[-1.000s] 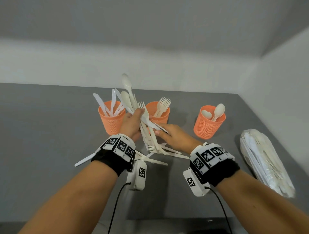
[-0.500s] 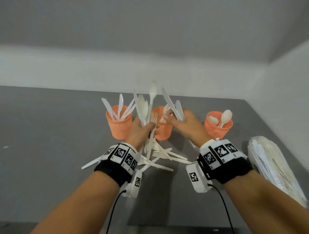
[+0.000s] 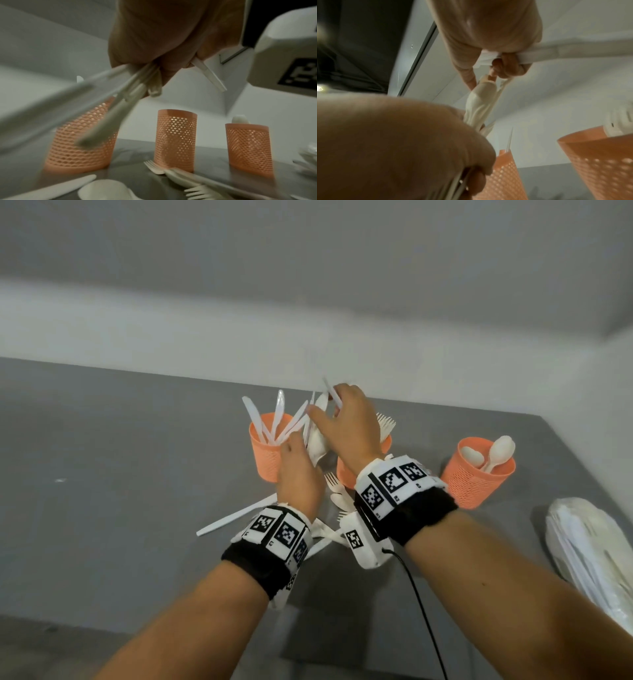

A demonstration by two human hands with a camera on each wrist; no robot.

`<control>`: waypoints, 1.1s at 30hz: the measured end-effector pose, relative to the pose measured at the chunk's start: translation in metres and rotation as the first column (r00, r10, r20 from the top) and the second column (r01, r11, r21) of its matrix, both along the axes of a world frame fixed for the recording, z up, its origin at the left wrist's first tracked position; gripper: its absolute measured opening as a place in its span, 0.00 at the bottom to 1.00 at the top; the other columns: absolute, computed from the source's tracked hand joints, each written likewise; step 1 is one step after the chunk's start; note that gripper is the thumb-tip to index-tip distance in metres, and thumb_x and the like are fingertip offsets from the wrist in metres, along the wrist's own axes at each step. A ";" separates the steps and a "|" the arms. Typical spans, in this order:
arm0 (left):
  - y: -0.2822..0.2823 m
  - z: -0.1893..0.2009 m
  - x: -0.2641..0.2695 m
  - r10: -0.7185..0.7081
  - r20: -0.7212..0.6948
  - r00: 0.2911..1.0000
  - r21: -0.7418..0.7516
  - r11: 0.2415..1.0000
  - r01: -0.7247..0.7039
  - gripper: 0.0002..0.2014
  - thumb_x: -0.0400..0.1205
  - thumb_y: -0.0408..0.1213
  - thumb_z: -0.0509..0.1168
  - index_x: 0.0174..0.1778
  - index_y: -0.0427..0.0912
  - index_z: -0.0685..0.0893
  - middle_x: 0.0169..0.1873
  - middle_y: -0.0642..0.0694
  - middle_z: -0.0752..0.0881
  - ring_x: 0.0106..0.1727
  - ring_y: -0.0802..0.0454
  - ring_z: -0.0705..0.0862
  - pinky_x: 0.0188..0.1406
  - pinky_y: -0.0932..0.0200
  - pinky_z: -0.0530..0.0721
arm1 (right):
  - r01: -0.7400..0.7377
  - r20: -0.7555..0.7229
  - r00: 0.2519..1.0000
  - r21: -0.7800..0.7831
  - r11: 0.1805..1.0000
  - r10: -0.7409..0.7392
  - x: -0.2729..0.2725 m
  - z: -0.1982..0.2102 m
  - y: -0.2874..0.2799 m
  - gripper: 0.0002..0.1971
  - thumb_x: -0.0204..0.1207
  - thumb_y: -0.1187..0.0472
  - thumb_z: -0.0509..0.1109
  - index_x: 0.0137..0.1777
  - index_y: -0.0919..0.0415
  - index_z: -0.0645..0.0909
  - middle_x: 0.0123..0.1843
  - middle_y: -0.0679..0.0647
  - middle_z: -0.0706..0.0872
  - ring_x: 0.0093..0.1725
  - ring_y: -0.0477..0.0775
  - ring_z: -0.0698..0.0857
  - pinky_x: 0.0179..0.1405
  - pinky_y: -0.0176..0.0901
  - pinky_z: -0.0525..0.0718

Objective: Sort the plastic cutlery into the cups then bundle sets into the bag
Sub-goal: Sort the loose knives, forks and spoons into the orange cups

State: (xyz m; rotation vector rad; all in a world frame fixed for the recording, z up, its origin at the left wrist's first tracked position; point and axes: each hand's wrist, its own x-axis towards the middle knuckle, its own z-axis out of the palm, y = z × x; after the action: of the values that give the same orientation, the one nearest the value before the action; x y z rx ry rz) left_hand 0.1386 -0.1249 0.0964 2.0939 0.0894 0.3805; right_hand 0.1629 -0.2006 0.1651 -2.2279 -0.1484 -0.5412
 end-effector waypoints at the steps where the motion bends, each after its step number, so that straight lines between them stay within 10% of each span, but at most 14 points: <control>1: 0.002 0.000 -0.001 0.005 -0.008 1.000 0.063 0.998 -0.005 0.20 0.77 0.24 0.61 0.65 0.36 0.70 0.57 0.38 0.78 0.53 0.40 0.81 0.45 0.48 0.79 | 0.009 -0.026 1.000 0.000 1.000 -0.009 0.004 0.002 0.000 0.18 0.73 0.50 0.71 0.53 0.63 0.78 0.47 0.53 0.76 0.45 0.50 0.74 0.42 0.43 0.71; 8: 0.014 -0.001 -0.004 0.012 -0.071 0.997 0.225 0.974 0.004 0.17 0.76 0.19 0.57 0.60 0.32 0.71 0.58 0.36 0.74 0.44 0.41 0.76 0.38 0.51 0.72 | -0.068 -0.238 0.969 0.007 0.998 0.068 0.029 0.008 0.001 0.15 0.75 0.56 0.71 0.28 0.61 0.77 0.27 0.51 0.75 0.26 0.48 0.73 0.30 0.41 0.73; 12: 0.022 -0.006 0.001 0.023 -0.064 0.998 0.214 0.977 -0.009 0.15 0.77 0.20 0.57 0.59 0.33 0.71 0.54 0.36 0.76 0.42 0.41 0.75 0.38 0.52 0.72 | -0.036 -0.176 0.980 0.278 0.960 0.087 0.041 0.030 -0.004 0.12 0.78 0.57 0.67 0.38 0.64 0.84 0.27 0.48 0.75 0.25 0.42 0.72 0.21 0.25 0.68; 17: 0.043 -0.013 0.005 0.004 -0.105 0.995 0.005 1.000 -0.004 0.18 0.78 0.22 0.58 0.63 0.39 0.72 0.49 0.40 0.80 0.48 0.42 0.80 0.43 0.56 0.78 | 0.037 0.101 0.989 0.536 0.843 -0.108 0.062 0.056 -0.018 0.11 0.84 0.56 0.55 0.45 0.59 0.75 0.35 0.44 0.76 0.36 0.43 0.77 0.39 0.34 0.75; 20: 0.059 -0.014 0.003 0.039 -0.129 0.991 -0.090 0.995 -0.051 0.14 0.79 0.20 0.56 0.57 0.39 0.72 0.39 0.49 0.77 0.43 0.48 0.75 0.31 0.71 0.70 | 0.050 0.161 0.972 0.579 0.814 -0.174 0.070 0.054 -0.022 0.09 0.85 0.57 0.53 0.48 0.59 0.73 0.39 0.41 0.77 0.41 0.42 0.78 0.44 0.31 0.75; 26: 0.083 -0.017 0.008 0.105 -0.152 0.983 -0.319 0.936 -0.150 0.16 0.80 0.24 0.56 0.62 0.42 0.72 0.35 0.51 0.75 0.40 0.48 0.75 0.38 0.56 0.74 | -0.057 0.171 0.985 0.495 0.867 -0.033 0.080 0.020 0.008 0.10 0.85 0.59 0.55 0.51 0.61 0.76 0.44 0.48 0.80 0.45 0.46 0.79 0.41 0.18 0.72; 33: 0.089 -0.008 0.011 0.046 -0.123 0.991 -0.453 0.886 -0.097 0.15 0.80 0.25 0.58 0.59 0.45 0.71 0.33 0.50 0.74 0.33 0.51 0.73 0.34 0.58 0.75 | -0.113 0.101 0.993 0.570 0.814 0.067 0.096 0.007 0.048 0.09 0.85 0.57 0.54 0.49 0.59 0.73 0.40 0.44 0.77 0.46 0.52 0.79 0.51 0.46 0.80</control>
State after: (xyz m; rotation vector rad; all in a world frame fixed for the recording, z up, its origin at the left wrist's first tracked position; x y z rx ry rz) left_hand 0.1496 -0.0363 0.0881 1.6415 0.2947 0.2574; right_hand 0.2584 -0.1528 0.1723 -1.5981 -0.1096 -0.5341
